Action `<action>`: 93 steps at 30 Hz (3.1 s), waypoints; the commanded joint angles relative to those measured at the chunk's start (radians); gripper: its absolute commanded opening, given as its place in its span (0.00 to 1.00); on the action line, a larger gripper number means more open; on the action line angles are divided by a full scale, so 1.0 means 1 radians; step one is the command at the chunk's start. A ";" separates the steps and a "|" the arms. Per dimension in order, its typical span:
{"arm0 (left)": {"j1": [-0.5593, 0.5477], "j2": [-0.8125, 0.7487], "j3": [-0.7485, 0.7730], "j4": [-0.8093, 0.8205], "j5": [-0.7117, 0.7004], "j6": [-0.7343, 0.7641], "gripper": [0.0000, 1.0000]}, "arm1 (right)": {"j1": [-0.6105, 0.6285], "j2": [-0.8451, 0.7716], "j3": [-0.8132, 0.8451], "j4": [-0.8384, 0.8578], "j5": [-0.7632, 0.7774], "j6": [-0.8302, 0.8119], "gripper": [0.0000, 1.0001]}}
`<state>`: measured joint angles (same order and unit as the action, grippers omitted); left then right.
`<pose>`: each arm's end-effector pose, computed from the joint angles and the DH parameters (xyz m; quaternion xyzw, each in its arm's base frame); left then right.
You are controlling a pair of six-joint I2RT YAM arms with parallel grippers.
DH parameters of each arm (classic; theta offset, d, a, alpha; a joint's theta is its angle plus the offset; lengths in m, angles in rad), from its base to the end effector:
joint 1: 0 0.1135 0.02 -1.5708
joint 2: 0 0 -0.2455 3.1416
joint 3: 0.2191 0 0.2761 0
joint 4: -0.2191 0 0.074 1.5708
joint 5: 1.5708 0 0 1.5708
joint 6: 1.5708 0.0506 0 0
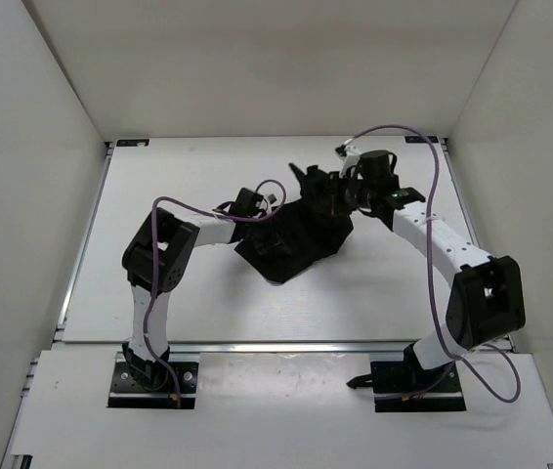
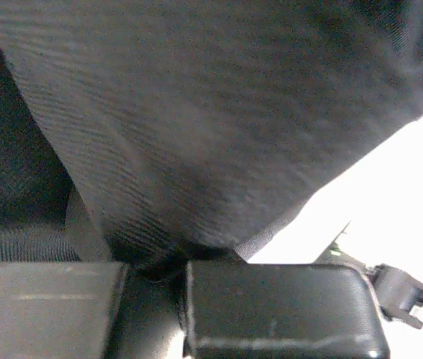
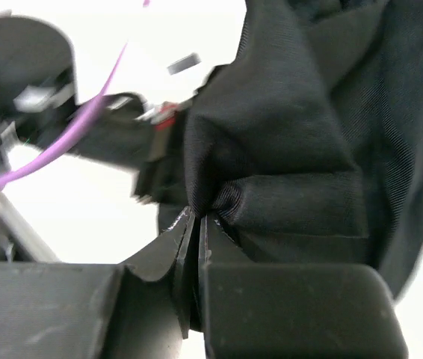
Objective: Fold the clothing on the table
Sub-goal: Fold the skirt
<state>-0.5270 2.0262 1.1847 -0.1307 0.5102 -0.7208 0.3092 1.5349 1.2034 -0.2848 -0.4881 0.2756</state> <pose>0.3496 -0.2320 0.0754 -0.0154 0.9275 -0.3624 0.0907 0.3570 0.1390 0.2593 -0.1254 0.8600 0.3340 0.3649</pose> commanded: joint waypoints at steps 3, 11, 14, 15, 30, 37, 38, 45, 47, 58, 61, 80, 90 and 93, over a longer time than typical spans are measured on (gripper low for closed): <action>-0.022 0.052 0.012 0.183 0.112 -0.149 0.00 | 0.122 -0.064 -0.103 0.067 -0.059 0.036 0.00; 0.108 -0.150 -0.161 0.347 0.267 -0.207 0.00 | 0.122 -0.070 -0.145 0.061 -0.050 0.042 0.00; 0.175 -0.334 -0.212 0.168 0.199 -0.095 0.00 | 0.091 -0.073 -0.133 0.058 -0.061 0.036 0.00; 0.202 -0.407 -0.244 0.098 0.161 -0.059 0.00 | 0.085 -0.065 -0.130 0.053 -0.072 0.040 0.00; 0.176 -0.621 -0.473 -0.035 0.027 -0.003 0.00 | 0.180 0.048 -0.120 0.115 -0.087 0.025 0.00; 0.231 -0.627 -0.481 -0.055 0.025 0.015 0.00 | 0.189 0.139 -0.150 0.104 -0.171 0.060 0.45; 0.245 -0.630 -0.482 -0.063 0.030 0.021 0.00 | 0.192 0.155 -0.143 0.104 -0.193 0.057 0.47; 0.271 -0.606 -0.425 -0.087 0.030 0.047 0.00 | 0.153 -0.001 -0.104 0.114 -0.165 0.069 0.71; 0.263 -0.597 -0.386 -0.083 0.028 0.038 0.00 | 0.128 -0.054 -0.091 0.114 -0.111 0.063 0.68; 0.148 -0.525 -0.237 0.235 0.129 -0.130 0.00 | -0.058 -0.003 -0.182 0.179 -0.139 0.030 0.00; 0.110 -0.459 -0.273 0.405 0.178 -0.209 0.00 | -0.068 0.065 -0.188 0.265 -0.269 0.065 0.00; 0.035 -0.138 -0.220 0.215 0.105 -0.049 0.00 | -0.058 0.472 -0.045 0.369 -0.385 0.053 0.00; 0.097 -0.135 -0.241 0.157 0.077 0.012 0.00 | -0.084 0.467 -0.130 0.412 -0.372 0.060 0.00; 0.098 -0.171 -0.194 0.078 0.087 0.034 0.00 | -0.102 0.409 -0.104 0.374 -0.377 0.077 0.00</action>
<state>-0.4309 1.9003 0.9401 0.0280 0.6071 -0.7380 0.2283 2.0102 1.0973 0.0967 -0.8764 0.3557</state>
